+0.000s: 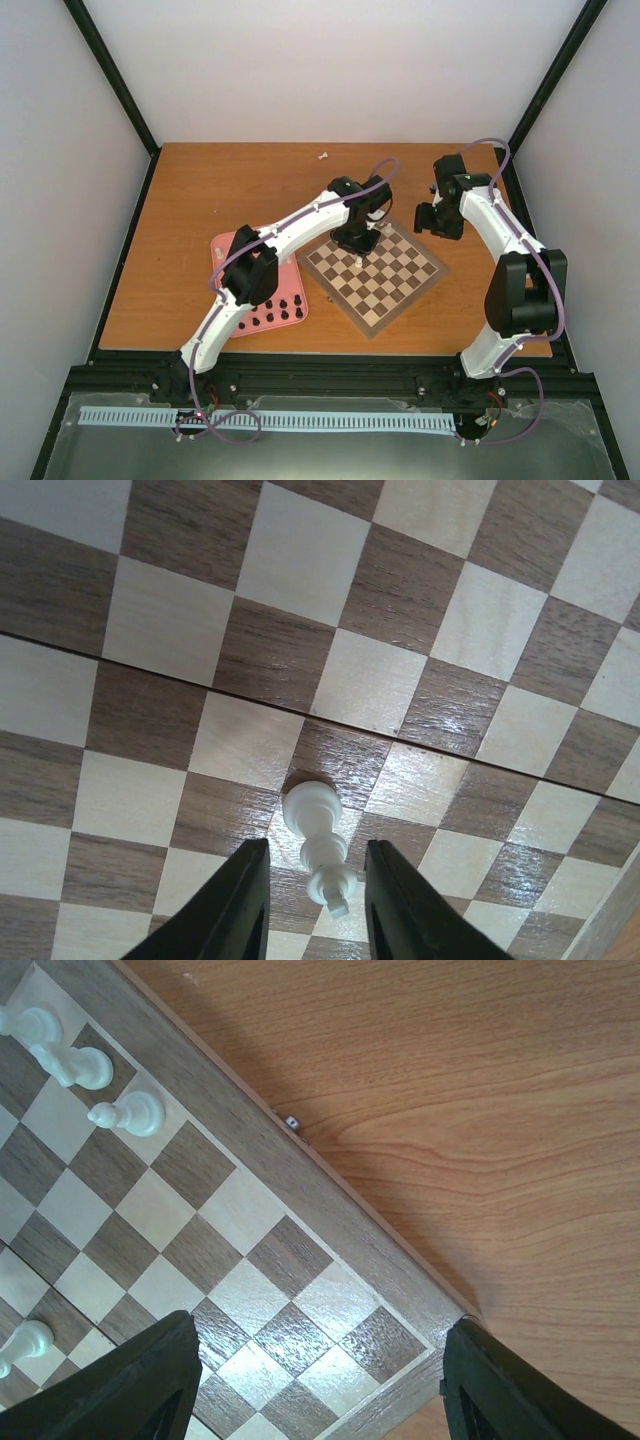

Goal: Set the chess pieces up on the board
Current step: Place the chess piece on the chessboard, then pick up the chess piece from the chessboard.

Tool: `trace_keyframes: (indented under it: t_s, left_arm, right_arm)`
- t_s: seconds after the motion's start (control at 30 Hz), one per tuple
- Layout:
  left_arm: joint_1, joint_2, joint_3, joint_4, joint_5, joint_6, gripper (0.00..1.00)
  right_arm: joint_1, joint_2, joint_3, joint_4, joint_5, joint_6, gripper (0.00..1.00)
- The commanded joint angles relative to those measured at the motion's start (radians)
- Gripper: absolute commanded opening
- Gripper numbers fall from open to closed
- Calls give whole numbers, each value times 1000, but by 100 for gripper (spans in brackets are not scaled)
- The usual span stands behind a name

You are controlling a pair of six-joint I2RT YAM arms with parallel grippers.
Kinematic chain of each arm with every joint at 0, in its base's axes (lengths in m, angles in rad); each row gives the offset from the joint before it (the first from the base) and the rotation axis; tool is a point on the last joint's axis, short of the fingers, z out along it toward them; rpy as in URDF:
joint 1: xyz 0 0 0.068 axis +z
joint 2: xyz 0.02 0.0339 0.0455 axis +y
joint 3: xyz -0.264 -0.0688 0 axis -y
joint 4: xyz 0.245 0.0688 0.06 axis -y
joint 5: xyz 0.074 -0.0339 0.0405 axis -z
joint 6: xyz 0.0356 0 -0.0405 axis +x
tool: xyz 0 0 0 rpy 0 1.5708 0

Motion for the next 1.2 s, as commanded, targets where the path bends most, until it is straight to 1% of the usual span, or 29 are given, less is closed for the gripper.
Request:
trace_keyframes:
  t_s: [0.0, 0.1, 0.23, 0.33, 0.43, 0.47, 0.57, 0.67, 0.7, 0.77, 0.9, 1.0, 1.17]
  left_arm:
    - [-13, 4, 29, -14, -15, 9, 37]
    - [-13, -12, 28, -14, -25, 12, 47]
    - [-13, -58, 32, -13, -75, 16, 59]
    - [-7, -108, 33, -21, -107, 21, 64]
    - [18, -192, -27, -9, -147, 21, 68]
    - [38, -228, -64, 1, -152, 15, 71]
    - [129, -354, -207, 48, -145, -5, 72]
    - [271, -483, -345, 91, -167, -14, 75]
    - [300, -520, -383, 99, -179, -14, 75]
    - [400, -584, -442, 107, -196, -18, 76]
    - [547, -641, -537, 112, -175, -9, 76]
    - [599, -669, -587, 127, -160, 13, 77]
    - [631, -673, -623, 135, -152, 36, 77]
  right_arm:
    - [-8, -48, -14, 16, -1, -1, 67]
    - [-8, -57, -16, 15, 1, -3, 67]
    - [-8, -77, -24, 11, 16, -14, 69]
    - [-6, -90, -28, 7, 12, -16, 69]
    - [11, -101, -27, -3, 13, -15, 70]
    - [19, -102, -26, -8, 14, -13, 71]
    - [63, -98, -9, -21, 11, -8, 74]
    - [141, -75, 24, -37, 15, 1, 75]
    - [178, -63, 38, -43, 17, 5, 75]
    - [248, -32, 68, -57, 18, 12, 75]
    - [363, 54, 118, -73, 2, 16, 74]
    - [416, 137, 156, -81, -26, 14, 73]
    - [475, 252, 233, -108, -37, 16, 70]
